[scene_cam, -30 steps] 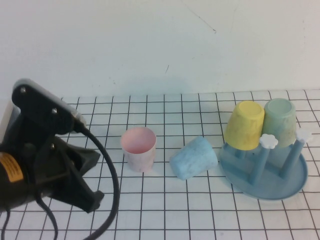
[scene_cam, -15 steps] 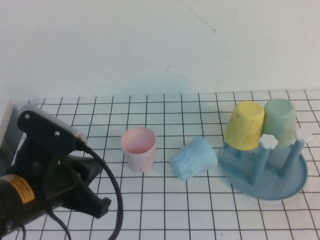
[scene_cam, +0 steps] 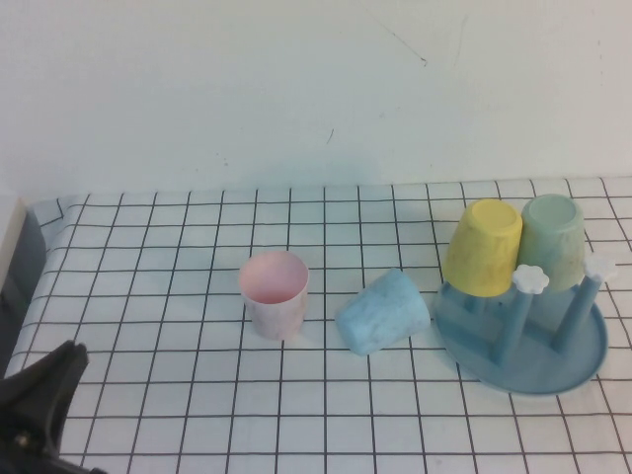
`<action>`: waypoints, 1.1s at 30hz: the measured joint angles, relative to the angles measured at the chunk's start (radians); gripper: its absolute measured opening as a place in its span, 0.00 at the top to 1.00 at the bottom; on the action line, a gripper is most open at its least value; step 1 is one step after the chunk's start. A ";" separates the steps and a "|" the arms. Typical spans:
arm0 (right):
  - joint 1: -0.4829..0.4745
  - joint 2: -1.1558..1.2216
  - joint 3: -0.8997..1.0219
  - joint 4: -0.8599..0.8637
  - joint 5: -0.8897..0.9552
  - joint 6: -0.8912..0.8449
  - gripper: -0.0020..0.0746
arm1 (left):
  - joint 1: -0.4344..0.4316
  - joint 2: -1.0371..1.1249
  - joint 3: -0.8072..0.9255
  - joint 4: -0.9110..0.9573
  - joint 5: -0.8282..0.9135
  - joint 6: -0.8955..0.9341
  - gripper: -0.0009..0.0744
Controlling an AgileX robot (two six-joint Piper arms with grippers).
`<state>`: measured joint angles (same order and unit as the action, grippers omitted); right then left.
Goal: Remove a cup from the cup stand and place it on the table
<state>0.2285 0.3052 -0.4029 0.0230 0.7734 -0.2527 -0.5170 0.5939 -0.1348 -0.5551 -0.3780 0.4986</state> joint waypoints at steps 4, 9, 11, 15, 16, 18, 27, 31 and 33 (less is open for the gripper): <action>0.000 0.000 0.000 0.000 0.000 0.000 0.98 | 0.034 -0.102 0.083 -0.130 0.000 0.166 0.99; 0.000 0.000 0.000 0.000 0.000 0.000 0.98 | 0.137 -0.203 0.119 -0.145 0.039 0.233 0.99; 0.000 0.000 0.000 0.000 0.000 0.000 0.98 | 0.192 -0.251 0.120 -0.129 0.092 0.243 0.99; 0.000 0.000 0.000 0.002 0.000 0.000 0.98 | 0.310 -0.335 0.121 -0.117 0.231 0.245 0.99; 0.000 0.000 0.000 0.002 0.000 0.000 0.98 | 0.342 -0.355 0.121 -0.115 0.268 0.246 0.99; 0.000 0.000 0.000 0.002 0.000 0.000 0.98 | 0.396 -0.391 0.130 -0.110 0.321 0.250 0.99; 0.000 0.000 0.000 0.002 0.000 0.000 0.98 | 0.495 -0.468 0.159 -0.124 0.450 0.242 0.99; 0.000 0.000 0.000 0.004 0.000 0.002 0.98 | 0.495 -0.497 0.159 0.103 0.487 0.005 0.99; 0.000 0.000 0.000 0.004 0.000 0.002 0.98 | 0.495 -0.527 0.159 0.239 0.531 -0.173 0.99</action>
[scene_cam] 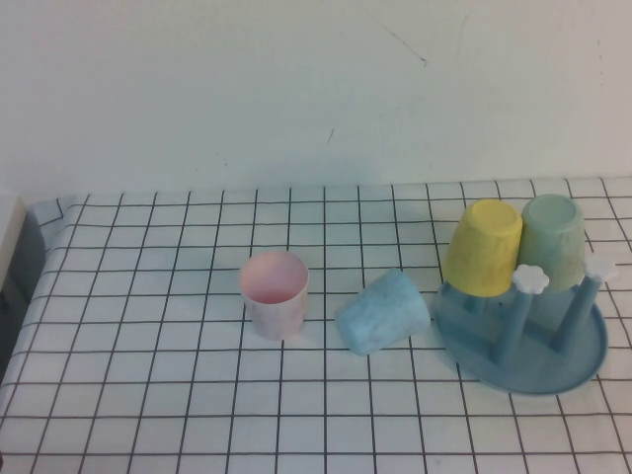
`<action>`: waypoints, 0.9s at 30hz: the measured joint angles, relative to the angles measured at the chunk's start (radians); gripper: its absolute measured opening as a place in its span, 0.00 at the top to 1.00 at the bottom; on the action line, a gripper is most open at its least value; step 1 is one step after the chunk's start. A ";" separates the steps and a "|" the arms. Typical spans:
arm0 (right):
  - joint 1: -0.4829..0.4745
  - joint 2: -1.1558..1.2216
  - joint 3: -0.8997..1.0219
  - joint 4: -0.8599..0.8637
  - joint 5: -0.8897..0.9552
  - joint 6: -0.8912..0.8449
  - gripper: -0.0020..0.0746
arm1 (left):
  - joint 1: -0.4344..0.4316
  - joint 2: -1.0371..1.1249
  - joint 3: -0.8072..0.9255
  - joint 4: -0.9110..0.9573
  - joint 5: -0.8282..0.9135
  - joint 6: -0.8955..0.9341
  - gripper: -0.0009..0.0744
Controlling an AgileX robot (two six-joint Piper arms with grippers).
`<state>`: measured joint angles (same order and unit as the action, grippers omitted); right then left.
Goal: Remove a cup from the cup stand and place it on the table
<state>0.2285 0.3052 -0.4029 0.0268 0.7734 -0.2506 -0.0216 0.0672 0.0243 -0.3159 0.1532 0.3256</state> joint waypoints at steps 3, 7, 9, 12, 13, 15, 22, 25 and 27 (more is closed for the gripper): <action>0.000 0.000 0.000 0.000 0.000 0.000 0.98 | 0.000 -0.060 0.000 0.120 0.097 -0.181 0.99; 0.000 0.000 0.000 0.000 0.000 0.006 0.98 | 0.000 -0.076 -0.002 0.156 0.154 -0.257 0.99; 0.000 0.000 0.000 0.000 0.000 0.012 0.98 | 0.000 -0.077 -0.002 0.157 0.154 -0.268 0.99; 0.000 0.000 0.000 0.000 0.000 0.014 0.98 | 0.000 -0.077 -0.002 0.159 0.156 -0.272 0.99; 0.000 0.000 0.000 0.000 0.000 0.014 0.98 | 0.000 -0.077 -0.002 0.159 0.158 -0.274 0.99; 0.000 0.000 0.000 0.000 0.000 0.014 0.98 | 0.000 -0.077 -0.002 0.159 0.158 -0.282 0.99; 0.000 0.000 0.000 0.000 0.000 0.014 0.98 | -0.002 -0.078 -0.002 0.164 0.158 -0.290 0.99; 0.000 0.000 0.000 0.000 0.000 0.014 0.98 | -0.002 -0.078 -0.002 0.164 0.158 -0.290 0.99; 0.000 0.000 0.000 0.000 0.000 0.014 0.98 | -0.002 -0.078 -0.002 0.164 0.158 -0.290 0.99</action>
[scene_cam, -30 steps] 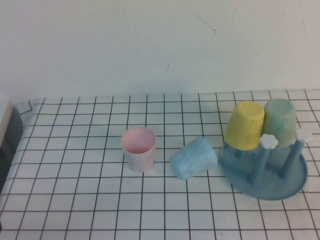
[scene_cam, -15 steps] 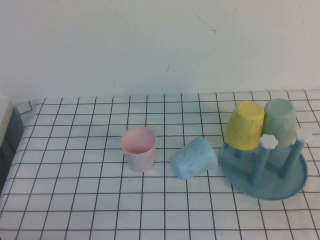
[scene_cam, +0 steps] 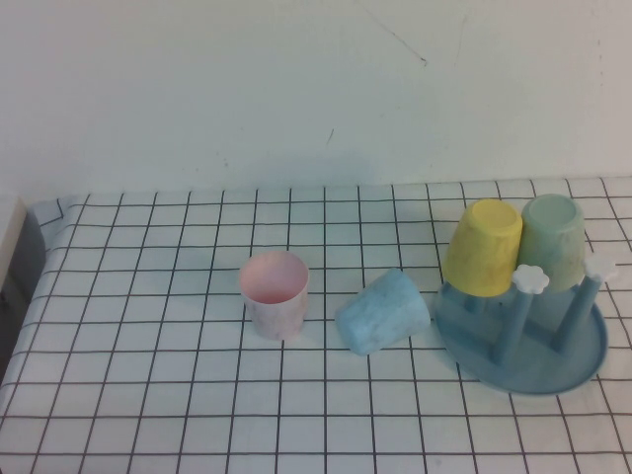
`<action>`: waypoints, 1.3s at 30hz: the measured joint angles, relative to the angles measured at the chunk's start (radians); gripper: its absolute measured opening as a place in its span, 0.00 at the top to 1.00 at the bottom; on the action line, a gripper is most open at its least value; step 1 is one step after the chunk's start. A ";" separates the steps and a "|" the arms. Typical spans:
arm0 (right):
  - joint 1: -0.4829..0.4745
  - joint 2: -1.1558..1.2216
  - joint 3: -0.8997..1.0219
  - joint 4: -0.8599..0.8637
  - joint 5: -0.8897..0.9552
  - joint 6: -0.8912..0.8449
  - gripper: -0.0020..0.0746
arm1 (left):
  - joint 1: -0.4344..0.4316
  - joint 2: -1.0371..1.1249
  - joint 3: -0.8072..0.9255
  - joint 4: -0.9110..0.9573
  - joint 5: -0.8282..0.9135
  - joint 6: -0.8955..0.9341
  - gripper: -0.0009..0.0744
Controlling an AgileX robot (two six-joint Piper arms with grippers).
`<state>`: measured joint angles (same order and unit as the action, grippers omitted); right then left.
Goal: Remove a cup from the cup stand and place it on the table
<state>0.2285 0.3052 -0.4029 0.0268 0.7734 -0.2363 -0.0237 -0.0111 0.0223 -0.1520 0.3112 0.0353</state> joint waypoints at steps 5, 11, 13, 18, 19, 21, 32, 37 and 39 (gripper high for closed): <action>0.000 0.000 0.000 0.000 0.000 0.000 0.98 | 0.000 0.000 0.000 0.000 0.002 0.000 0.99; 0.000 0.000 0.000 0.000 0.000 0.000 0.98 | 0.000 0.000 -0.002 0.000 0.004 0.000 0.99; 0.000 0.000 0.000 0.000 0.000 0.000 0.98 | 0.000 0.000 -0.002 0.000 0.004 0.000 0.99; 0.000 0.000 0.005 -0.002 -0.015 0.000 0.98 | 0.000 0.000 -0.002 0.000 0.004 0.000 0.99; -0.001 -0.001 0.012 -0.012 -0.035 0.002 0.98 | 0.000 0.000 -0.002 0.000 0.004 0.000 0.99; -0.012 -0.008 0.035 -0.043 -0.099 0.022 0.98 | 0.000 0.000 -0.002 0.000 0.004 0.000 0.99; -0.274 -0.253 0.394 -0.112 -0.495 0.068 0.98 | 0.000 0.000 -0.002 0.000 0.007 0.000 0.99; -0.334 -0.313 0.428 -0.097 -0.420 0.049 0.98 | 0.000 0.000 -0.002 0.000 0.007 0.000 0.99; -0.349 -0.315 0.428 -0.097 -0.418 0.041 0.98 | 0.000 0.000 -0.002 0.000 0.007 0.000 0.99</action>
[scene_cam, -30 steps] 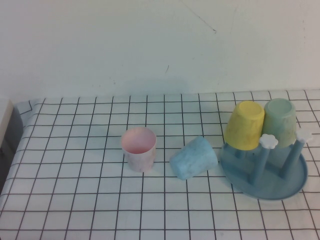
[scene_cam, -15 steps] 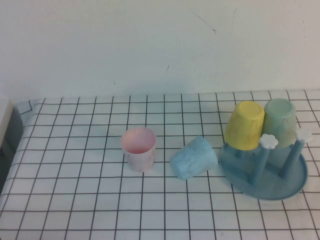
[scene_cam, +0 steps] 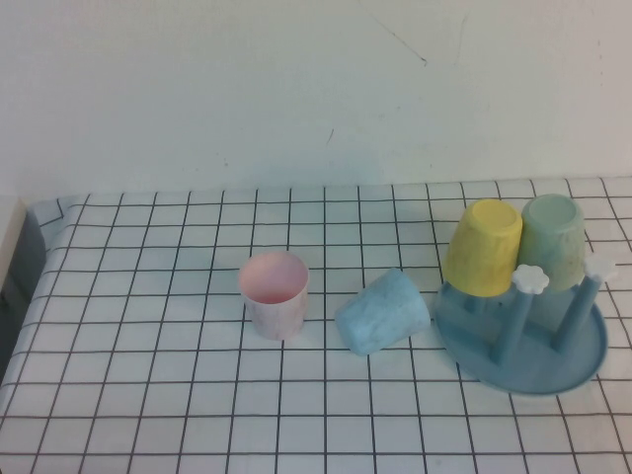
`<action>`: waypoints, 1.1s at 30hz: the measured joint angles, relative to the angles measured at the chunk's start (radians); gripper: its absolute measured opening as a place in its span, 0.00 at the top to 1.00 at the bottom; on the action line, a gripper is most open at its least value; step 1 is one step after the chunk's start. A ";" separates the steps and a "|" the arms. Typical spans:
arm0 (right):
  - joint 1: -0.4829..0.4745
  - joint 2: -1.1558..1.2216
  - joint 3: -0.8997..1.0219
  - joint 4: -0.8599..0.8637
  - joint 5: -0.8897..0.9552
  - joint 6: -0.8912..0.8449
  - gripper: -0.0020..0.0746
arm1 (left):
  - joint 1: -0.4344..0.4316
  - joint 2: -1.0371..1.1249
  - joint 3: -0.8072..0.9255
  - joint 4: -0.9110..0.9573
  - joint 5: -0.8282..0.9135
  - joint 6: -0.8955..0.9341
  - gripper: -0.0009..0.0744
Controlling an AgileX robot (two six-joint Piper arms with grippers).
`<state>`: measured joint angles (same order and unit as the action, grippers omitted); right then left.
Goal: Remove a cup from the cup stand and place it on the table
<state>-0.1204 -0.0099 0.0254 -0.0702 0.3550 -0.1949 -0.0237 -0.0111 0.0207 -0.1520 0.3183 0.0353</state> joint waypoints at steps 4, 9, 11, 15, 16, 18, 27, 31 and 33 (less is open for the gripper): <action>-0.040 -0.002 0.000 0.000 0.000 -0.012 0.98 | 0.000 0.000 0.000 0.000 0.000 0.000 0.99; -0.070 -0.002 0.000 0.000 0.000 -0.020 0.98 | 0.000 0.000 0.000 0.000 0.000 0.000 0.99; -0.070 -0.002 0.000 0.000 0.000 0.004 0.98 | 0.000 0.000 0.000 0.000 0.000 0.000 0.99; -0.058 -0.002 0.000 -0.008 0.000 0.053 0.98 | 0.000 0.000 0.000 0.000 0.000 0.000 0.99; -0.045 -0.002 0.000 -0.016 0.000 0.072 0.98 | 0.000 0.000 0.000 0.000 0.000 0.000 0.99; -0.010 -0.002 0.000 -0.028 0.000 0.102 0.98 | 0.000 0.000 0.000 0.000 0.000 0.000 0.99; 0.071 -0.002 0.000 -0.042 0.000 0.186 0.98 | 0.000 0.000 0.000 0.000 0.000 0.000 0.99; 0.071 -0.002 0.000 -0.042 0.000 0.206 0.98 | 0.000 0.000 0.000 0.000 0.000 0.000 0.99; 0.071 -0.002 0.000 -0.042 0.000 0.209 0.98 | 0.000 0.000 0.000 0.000 0.000 0.000 0.99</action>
<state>-0.0494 -0.0123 0.0254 -0.1126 0.3550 0.0142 -0.0237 -0.0111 0.0207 -0.1520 0.3183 0.0353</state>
